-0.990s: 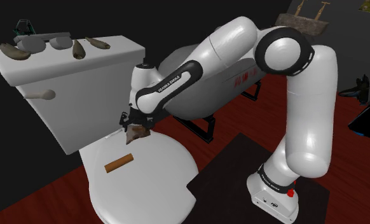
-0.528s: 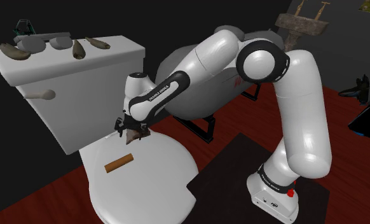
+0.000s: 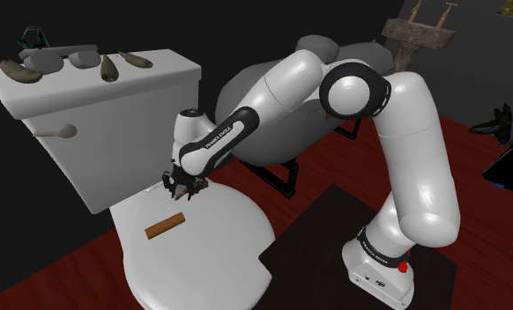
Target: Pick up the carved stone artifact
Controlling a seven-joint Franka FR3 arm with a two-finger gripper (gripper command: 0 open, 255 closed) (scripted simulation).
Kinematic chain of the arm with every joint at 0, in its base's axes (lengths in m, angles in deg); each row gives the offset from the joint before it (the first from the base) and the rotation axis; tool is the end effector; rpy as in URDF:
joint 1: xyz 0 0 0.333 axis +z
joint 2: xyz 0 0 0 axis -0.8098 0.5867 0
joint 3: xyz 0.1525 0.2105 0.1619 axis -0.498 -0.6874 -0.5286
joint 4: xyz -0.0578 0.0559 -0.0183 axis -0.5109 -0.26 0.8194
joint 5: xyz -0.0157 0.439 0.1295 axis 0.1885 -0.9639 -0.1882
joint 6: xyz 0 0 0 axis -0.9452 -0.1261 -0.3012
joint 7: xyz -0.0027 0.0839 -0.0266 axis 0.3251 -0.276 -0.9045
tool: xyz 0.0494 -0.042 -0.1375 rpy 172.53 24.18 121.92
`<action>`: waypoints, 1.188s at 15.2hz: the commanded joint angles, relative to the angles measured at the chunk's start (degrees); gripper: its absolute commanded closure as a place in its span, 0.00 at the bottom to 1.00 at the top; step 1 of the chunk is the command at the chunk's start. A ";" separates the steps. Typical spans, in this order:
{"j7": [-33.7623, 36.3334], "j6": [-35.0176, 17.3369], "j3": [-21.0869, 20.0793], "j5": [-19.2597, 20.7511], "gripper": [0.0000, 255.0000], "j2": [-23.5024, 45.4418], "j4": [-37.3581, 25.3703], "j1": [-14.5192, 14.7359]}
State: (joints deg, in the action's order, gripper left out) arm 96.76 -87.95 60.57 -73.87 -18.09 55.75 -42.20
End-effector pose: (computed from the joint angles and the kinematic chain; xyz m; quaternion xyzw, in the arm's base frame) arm 0.6245 0.3101 0.0688 -0.9201 0.3814 0.0229 0.0862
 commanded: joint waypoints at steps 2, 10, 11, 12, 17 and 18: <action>-0.01 -0.03 0.03 0.01 1.00 0.05 -0.01 -0.01; 0.00 1.40 -0.29 -0.26 1.00 -1.74 0.34 -0.31; 0.01 1.88 -0.39 -0.36 1.00 -2.34 0.45 -0.40; 0.02 2.37 -0.49 -0.45 1.00 -2.93 0.54 -0.49; 0.07 4.91 -0.98 -0.94 1.00 -5.79 0.83 -0.91; 0.08 5.44 -1.08 -1.04 1.00 -6.34 0.85 -0.99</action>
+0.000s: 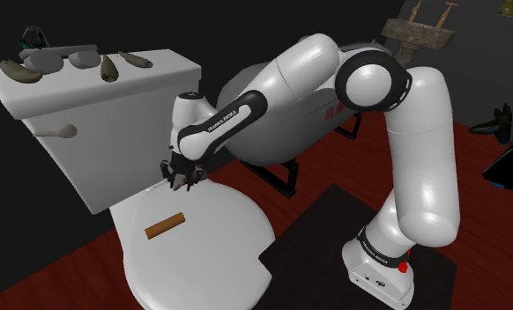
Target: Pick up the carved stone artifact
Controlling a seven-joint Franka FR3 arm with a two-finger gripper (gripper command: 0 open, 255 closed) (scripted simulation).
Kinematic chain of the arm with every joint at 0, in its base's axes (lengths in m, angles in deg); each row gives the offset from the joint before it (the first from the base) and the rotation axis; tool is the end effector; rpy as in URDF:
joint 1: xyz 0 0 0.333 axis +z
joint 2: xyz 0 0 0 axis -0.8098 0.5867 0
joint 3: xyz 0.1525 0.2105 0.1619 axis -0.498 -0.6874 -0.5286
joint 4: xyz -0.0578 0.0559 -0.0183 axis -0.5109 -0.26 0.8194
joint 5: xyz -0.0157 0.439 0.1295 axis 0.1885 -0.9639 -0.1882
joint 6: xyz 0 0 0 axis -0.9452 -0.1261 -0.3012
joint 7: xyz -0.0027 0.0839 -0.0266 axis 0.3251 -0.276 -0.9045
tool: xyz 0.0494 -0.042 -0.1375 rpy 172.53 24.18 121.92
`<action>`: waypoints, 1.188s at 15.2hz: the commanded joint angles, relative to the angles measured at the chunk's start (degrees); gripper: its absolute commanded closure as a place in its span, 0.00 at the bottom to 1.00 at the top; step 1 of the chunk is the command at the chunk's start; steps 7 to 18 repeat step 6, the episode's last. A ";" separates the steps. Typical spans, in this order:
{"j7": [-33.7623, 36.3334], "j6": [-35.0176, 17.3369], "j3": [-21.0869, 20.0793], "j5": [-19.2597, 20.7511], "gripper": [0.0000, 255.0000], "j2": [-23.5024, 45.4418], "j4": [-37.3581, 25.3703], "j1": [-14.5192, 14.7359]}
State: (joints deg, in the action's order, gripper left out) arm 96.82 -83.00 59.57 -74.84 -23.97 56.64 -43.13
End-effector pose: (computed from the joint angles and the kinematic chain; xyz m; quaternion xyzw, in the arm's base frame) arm 0.6298 0.3107 0.1245 -0.9200 0.3816 0.0230 0.0861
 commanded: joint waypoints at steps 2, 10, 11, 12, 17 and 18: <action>0.04 1.55 -0.27 -0.28 1.00 -1.54 -0.05 -0.21; 0.05 2.72 -0.46 -0.49 1.00 -2.67 -0.10 -0.37; 0.05 2.72 -0.46 -0.49 1.00 -2.67 -0.10 -0.37; 0.05 2.72 -0.46 -0.49 1.00 -2.67 -0.10 -0.37; 0.05 2.72 -0.46 -0.49 1.00 -2.67 -0.10 -0.37; 0.05 2.72 -0.46 -0.49 1.00 -2.67 -0.10 -0.37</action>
